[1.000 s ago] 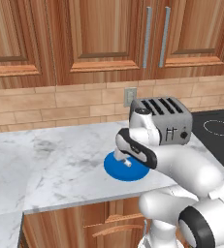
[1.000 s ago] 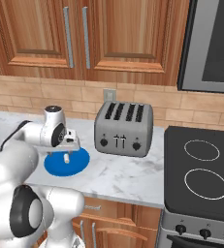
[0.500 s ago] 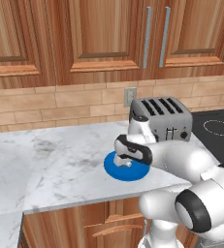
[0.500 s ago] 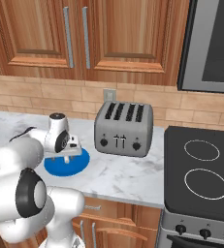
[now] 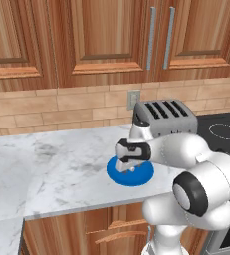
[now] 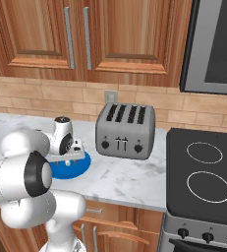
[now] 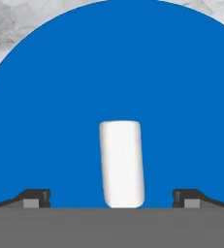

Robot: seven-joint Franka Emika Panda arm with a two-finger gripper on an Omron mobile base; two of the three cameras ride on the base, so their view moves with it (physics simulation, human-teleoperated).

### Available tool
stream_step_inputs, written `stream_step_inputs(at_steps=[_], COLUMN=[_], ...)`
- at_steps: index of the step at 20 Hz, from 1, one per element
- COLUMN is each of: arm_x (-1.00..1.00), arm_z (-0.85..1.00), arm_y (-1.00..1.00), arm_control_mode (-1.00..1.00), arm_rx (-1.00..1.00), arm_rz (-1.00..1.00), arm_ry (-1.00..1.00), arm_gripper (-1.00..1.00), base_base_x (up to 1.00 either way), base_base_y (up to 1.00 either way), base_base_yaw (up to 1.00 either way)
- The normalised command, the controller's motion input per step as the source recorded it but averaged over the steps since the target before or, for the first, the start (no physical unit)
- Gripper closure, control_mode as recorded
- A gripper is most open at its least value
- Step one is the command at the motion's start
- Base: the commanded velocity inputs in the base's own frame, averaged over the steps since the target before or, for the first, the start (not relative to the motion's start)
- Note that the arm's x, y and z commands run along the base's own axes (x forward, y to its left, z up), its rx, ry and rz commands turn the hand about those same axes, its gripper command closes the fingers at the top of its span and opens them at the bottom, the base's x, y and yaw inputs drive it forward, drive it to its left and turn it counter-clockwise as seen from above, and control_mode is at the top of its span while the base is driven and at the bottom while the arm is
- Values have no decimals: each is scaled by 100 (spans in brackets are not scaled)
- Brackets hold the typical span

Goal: Pick up the marshmallow and place it in the cup of hot chocolate on the dining counter.

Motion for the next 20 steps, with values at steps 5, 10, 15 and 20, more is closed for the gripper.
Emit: stream_step_inputs(at_steps=[5,10,15,20], arm_x=[21,4,-3,-2], arm_z=[-10,-26,-46,-29], arm_y=[0,0,2,2], arm_control_mode=[-100,-100,-100,-100], arm_rx=[0,0,0,0], arm_rz=[2,2,3,2], arm_ry=[4,0,0,0], arm_gripper=[-100,-100,100,100], base_base_x=[0,0,0,0], base_base_y=[0,0,0,0], base_base_yaw=[0,0,0,0])
